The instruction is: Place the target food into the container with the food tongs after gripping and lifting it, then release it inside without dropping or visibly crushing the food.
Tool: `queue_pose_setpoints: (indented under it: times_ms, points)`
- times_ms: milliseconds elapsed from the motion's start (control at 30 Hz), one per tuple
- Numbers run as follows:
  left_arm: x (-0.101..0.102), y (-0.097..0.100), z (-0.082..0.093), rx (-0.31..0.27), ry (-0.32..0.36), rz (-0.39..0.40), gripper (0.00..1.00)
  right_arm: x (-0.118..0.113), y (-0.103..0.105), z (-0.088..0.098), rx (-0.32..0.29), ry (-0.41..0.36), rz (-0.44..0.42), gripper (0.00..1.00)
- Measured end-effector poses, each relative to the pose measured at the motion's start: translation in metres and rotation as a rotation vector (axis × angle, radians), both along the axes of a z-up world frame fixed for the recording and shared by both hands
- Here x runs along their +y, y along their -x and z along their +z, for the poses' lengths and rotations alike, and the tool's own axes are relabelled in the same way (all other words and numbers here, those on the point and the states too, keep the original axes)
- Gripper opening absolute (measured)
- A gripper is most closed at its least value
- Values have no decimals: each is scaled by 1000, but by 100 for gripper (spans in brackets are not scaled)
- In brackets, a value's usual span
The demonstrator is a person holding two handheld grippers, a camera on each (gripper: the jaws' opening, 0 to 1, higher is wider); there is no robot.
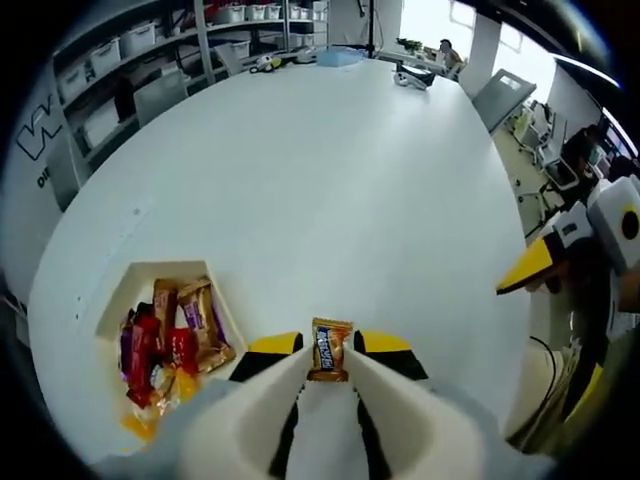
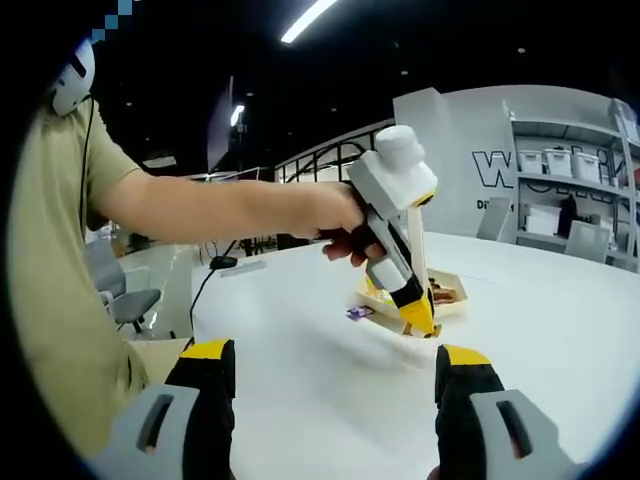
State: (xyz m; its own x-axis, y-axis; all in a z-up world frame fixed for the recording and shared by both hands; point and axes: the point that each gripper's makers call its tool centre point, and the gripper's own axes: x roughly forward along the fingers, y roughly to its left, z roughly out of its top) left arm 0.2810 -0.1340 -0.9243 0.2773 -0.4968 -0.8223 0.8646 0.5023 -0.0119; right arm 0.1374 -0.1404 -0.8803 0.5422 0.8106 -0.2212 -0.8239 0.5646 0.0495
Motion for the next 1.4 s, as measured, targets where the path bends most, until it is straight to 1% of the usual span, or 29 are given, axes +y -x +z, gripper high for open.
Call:
queue_pose_setpoints:
  times_ms: [167, 367, 533, 633, 900, 1133, 1400]
  points:
    - [10, -6, 13, -11, 7, 9, 19, 0, -1, 1, -3, -2, 0, 81]
    - [23, -17, 23, -21, 17, 33, 19, 2, -1, 1, -3, 1, 4, 81]
    - [37, -29, 32, -39, 21, 60, 19, 2, -1, 0, -2, 0, 5, 81]
    - [49, -38, 36, -44, 19, 85, 19, 2, -1, -1, 0, 0, 4, 81]
    - [72, -62, 56, -73, 25, 140, 19, 2, -1, -1, 2, 0, 4, 81]
    - [83, -71, 60, -85, 17, 158, 19, 1, -1, -1, 0, 1, 1, 81]
    - [87, -75, 63, -87, 17, 168, 19, 0, 0, -1, 2, 4, 2, 81]
